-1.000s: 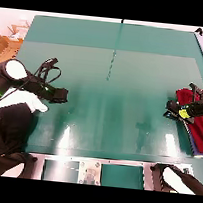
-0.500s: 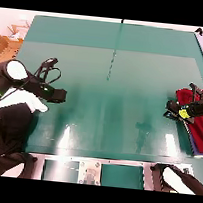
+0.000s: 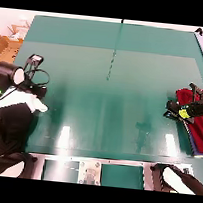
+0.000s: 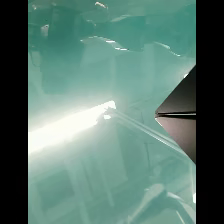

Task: Fold the shirts.

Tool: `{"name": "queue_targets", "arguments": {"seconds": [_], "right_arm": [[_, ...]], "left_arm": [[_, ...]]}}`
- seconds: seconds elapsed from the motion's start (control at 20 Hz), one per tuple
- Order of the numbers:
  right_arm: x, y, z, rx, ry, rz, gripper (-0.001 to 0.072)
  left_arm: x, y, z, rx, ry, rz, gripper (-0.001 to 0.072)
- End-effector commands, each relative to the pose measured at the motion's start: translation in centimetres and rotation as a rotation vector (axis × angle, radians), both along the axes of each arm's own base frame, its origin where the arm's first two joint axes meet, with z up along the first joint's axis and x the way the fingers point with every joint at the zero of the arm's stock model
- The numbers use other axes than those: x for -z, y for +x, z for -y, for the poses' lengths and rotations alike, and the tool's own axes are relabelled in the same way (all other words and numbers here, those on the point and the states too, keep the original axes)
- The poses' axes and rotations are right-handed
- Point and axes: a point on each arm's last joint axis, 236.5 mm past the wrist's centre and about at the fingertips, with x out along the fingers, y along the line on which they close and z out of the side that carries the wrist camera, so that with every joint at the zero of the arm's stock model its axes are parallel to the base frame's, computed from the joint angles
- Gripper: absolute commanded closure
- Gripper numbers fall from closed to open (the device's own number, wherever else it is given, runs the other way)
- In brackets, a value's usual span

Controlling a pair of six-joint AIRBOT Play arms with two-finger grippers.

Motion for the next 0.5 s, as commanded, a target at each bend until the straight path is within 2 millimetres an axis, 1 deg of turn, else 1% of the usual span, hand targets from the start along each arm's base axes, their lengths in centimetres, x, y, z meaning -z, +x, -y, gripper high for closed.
{"name": "queue_targets", "arguments": {"seconds": [0.0, 0.05, 0.1, 0.15, 0.2, 0.25, 0.3, 0.35, 0.45], "right_arm": [[0.0, 0.0, 0.0, 0.0, 0.0, 0.0, 0.0701], [0.0, 0.0, 0.0, 0.0, 0.0, 0.0, 0.0701], [0.0, 0.0, 0.0, 0.0, 0.0, 0.0, 0.0701], [0.0, 0.0, 0.0, 0.0, 0.001, 0.0, 0.0701], [0.0, 0.0, 0.0, 0.0, 0.0, 0.0, 0.0701], [0.0, 0.0, 0.0, 0.001, 0.001, 0.0, 0.0701], [0.0, 0.0, 0.0, 0.001, 0.001, 0.0, 0.0701], [0.0, 0.0, 0.0, 0.001, 0.0, 0.0, 0.0701], [0.0, 0.0, 0.0, 0.001, 0.0, 0.0, 0.0701]], "left_arm": [[3.8, -1.5, -4.8, -0.072, 0.082, -0.123, -0.0013], [5.0, -2.0, -5.2, -0.082, 0.083, -0.169, -0.0013], [5.9, -2.5, -5.2, -0.083, 0.084, -0.208, 0.0003], [6.5, -2.8, -5.2, -0.084, 0.084, -0.231, 0.0215], [6.4, -2.6, -5.2, -0.084, 0.084, -0.228, 0.0637], [5.8, -1.9, -5.1, -0.085, 0.079, -0.209, 0.0685], [4.6, -0.6, -4.8, -0.093, 0.065, -0.173, 0.0686], [2.9, 0.9, -4.6, -0.104, 0.048, -0.129, 0.0686], [-2.2, 4.9, -2.7, -0.074, -0.012, -0.005, 0.0686]]}}
